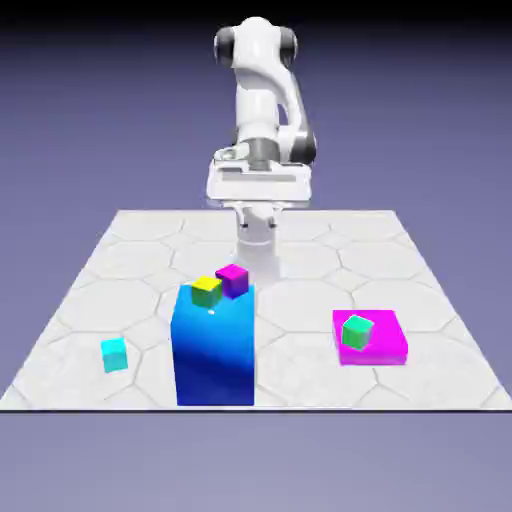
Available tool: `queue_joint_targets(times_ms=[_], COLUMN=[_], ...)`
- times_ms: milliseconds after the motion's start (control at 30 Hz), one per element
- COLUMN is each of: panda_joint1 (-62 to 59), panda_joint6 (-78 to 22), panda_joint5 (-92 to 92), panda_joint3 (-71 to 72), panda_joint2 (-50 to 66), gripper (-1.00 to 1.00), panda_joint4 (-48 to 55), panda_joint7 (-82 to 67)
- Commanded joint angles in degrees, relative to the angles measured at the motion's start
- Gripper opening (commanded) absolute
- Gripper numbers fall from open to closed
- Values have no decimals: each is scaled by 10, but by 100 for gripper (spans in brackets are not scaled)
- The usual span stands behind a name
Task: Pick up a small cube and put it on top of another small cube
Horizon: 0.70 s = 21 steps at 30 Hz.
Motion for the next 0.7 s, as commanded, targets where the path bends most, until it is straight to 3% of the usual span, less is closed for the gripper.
queue_joint_targets(times_ms=[0,667], panda_joint1=[1,14], panda_joint6=[-24,-507], panda_joint5=[9,185], panda_joint3=[-12,-263], panda_joint2=[21,436], gripper=[0,0], panda_joint4=[19,404], panda_joint7=[1,13])
